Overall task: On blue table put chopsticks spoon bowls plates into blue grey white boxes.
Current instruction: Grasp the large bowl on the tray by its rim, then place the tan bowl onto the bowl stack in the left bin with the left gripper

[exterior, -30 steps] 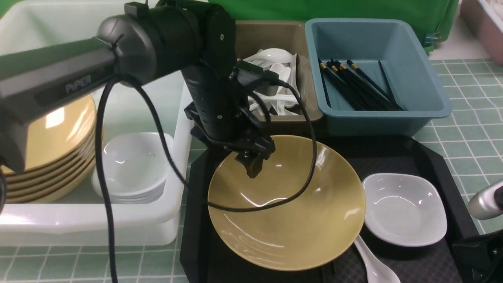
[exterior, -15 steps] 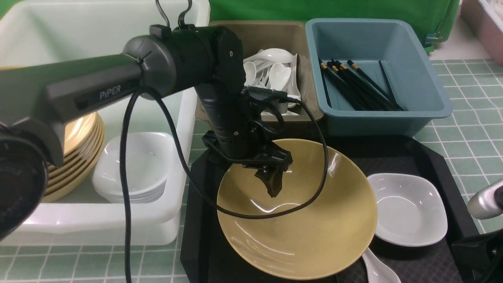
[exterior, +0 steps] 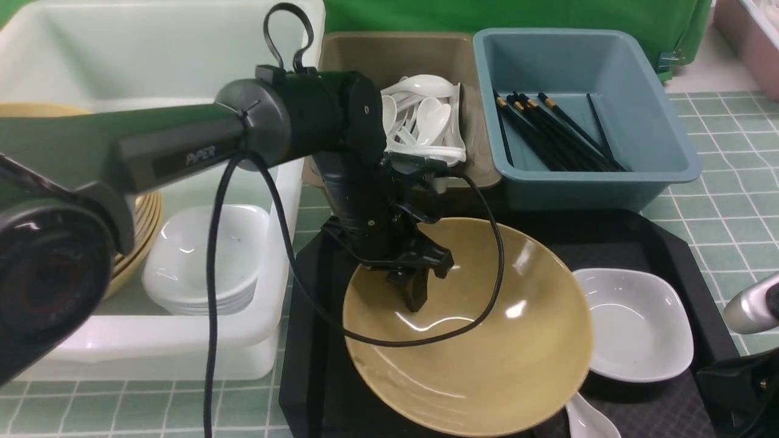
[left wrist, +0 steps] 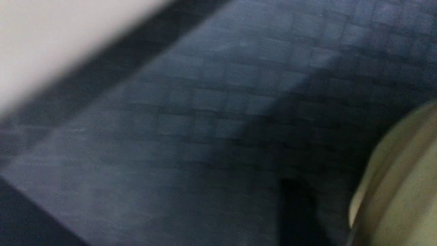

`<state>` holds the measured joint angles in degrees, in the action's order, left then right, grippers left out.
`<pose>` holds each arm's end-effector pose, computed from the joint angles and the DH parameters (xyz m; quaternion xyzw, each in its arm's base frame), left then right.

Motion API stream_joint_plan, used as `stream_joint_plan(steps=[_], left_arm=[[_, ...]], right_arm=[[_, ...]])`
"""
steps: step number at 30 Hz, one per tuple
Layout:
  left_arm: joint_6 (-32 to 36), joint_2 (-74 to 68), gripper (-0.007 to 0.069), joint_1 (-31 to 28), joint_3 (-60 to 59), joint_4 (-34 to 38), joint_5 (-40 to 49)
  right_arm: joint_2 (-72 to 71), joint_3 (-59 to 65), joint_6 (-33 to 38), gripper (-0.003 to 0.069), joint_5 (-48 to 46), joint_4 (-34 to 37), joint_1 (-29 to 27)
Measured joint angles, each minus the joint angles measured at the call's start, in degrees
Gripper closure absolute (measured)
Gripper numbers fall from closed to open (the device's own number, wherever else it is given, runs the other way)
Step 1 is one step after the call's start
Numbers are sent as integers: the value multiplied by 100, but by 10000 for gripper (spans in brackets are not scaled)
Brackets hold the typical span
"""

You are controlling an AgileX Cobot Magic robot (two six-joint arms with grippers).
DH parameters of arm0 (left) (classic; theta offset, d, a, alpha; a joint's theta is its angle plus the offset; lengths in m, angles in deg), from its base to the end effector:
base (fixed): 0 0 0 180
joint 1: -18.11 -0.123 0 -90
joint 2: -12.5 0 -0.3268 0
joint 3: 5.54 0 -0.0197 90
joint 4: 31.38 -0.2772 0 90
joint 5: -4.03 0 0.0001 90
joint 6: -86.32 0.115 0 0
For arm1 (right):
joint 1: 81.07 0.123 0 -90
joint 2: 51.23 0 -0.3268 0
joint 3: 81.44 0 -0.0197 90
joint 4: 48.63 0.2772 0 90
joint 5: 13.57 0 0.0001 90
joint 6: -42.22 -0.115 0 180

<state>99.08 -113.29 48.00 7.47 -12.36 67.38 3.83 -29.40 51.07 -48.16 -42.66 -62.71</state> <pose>0.3857 -0.2604 0.1894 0.2941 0.9433 -0.1534 0.0106 0.1449 0.0552 0.2383 -0.1920 0.9241 0.0690 0.3231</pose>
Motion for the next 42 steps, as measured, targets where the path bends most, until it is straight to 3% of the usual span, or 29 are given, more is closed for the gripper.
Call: stream_joint_plan(steps=[6, 7, 10, 15, 18, 24, 27, 35, 40, 42], left_arm=[[301, 574, 472, 21, 55, -249, 176], [376, 853, 530, 21, 63, -274, 183], [535, 1611, 601, -12, 63, -480, 186], [621, 2642, 615, -328, 63, -598, 199], [363, 3631, 618, -1323, 68, -916, 182], [-873, 4305, 618, -4480, -239, -1355, -371], [-1116, 4222, 618, -5369, -697, -1261, -558], [-1154, 3864, 608, -5819, -1652, -1007, -1199], [-1159, 3819, 475, -5819, -2094, -955, -1816], [-1199, 3819, 368, -5819, -2144, -948, -1846]], right_arm=[[7, 0, -2, 505, 5, 0, 0], [7, 0, -2, 505, 5, 0, 0], [9, 0, -2, 502, 5, 0, 0], [9, 0, -2, 498, 5, 0, 0], [9, 0, -2, 497, 5, 0, 0], [9, 0, -47, 489, 5, 2, 0], [9, 0, -230, 487, 29, 6, 0], [9, 0, -306, 486, 47, 24, 0], [9, 0, -312, 481, 47, 44, 0], [9, 0, -317, 479, 47, 52, 0]])
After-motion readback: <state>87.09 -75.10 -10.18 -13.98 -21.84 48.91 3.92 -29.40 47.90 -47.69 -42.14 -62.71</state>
